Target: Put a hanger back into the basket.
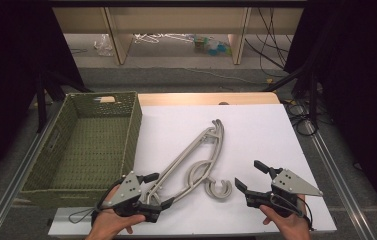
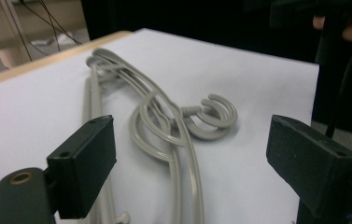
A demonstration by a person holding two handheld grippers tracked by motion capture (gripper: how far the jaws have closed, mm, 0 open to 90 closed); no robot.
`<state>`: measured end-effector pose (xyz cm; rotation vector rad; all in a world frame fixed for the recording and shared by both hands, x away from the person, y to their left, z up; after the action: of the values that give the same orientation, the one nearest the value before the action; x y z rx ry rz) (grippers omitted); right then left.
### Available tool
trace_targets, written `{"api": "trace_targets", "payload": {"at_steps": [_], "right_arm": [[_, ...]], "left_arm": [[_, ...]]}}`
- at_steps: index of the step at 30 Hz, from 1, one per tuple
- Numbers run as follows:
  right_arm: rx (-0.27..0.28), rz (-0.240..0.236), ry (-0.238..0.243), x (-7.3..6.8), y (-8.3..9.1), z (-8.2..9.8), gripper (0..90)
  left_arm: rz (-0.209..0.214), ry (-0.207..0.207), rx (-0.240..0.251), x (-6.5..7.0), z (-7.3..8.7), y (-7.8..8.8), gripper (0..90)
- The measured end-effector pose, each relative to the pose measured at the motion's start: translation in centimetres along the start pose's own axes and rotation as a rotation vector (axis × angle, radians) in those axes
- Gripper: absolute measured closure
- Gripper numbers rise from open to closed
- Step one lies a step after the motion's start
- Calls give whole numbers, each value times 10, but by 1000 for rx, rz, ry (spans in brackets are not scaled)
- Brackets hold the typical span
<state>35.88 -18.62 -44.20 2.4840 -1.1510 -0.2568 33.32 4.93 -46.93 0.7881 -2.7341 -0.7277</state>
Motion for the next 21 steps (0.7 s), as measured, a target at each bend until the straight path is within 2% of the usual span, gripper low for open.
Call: {"api": "trace_targets", "payload": {"at_steps": [2,6,7,8,10,14,15,17,18,21], "right_arm": [[-2,-7,2,-1,0,0,188],[-11,-6,-1,-1,1,1,188],[-8,-8,-3,-1,0,1,189],[2,-13,-2,-2,-1,0,188],[-1,-13,0,-2,-1,0,188],[-6,-12,7,-2,-1,0,188],[-33,-9,10,-2,1,3,188],[-34,-9,10,-2,1,3,188],[-10,-16,10,-2,-1,1,189],[-5,-14,17,-2,-1,0,188]], "left_arm": [[8,-32,-72,4,2,-12,162],[15,-52,-216,9,12,-34,204],[15,-72,-259,8,15,-39,210],[16,-87,-297,8,18,-43,255],[4,-100,-364,4,23,-53,269],[-19,-129,-423,-1,25,-65,325],[-31,-146,-453,-3,24,-71,348],[-34,-149,-467,-3,24,-73,356],[-39,-154,-491,-3,25,-79,387],[-47,-159,-516,-4,25,-83,449]]}}
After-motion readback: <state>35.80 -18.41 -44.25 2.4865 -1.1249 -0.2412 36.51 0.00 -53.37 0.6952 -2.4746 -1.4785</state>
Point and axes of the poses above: each handheld gripper's, and its own axes: y roughly backward along the jaws, z roughly out of its underside, x roughly to its right, the point moved 10 cm from there along -y, roughly forward along the jaws, and after that the axes turned 10 degrees about -x, right-handed, at the moved point
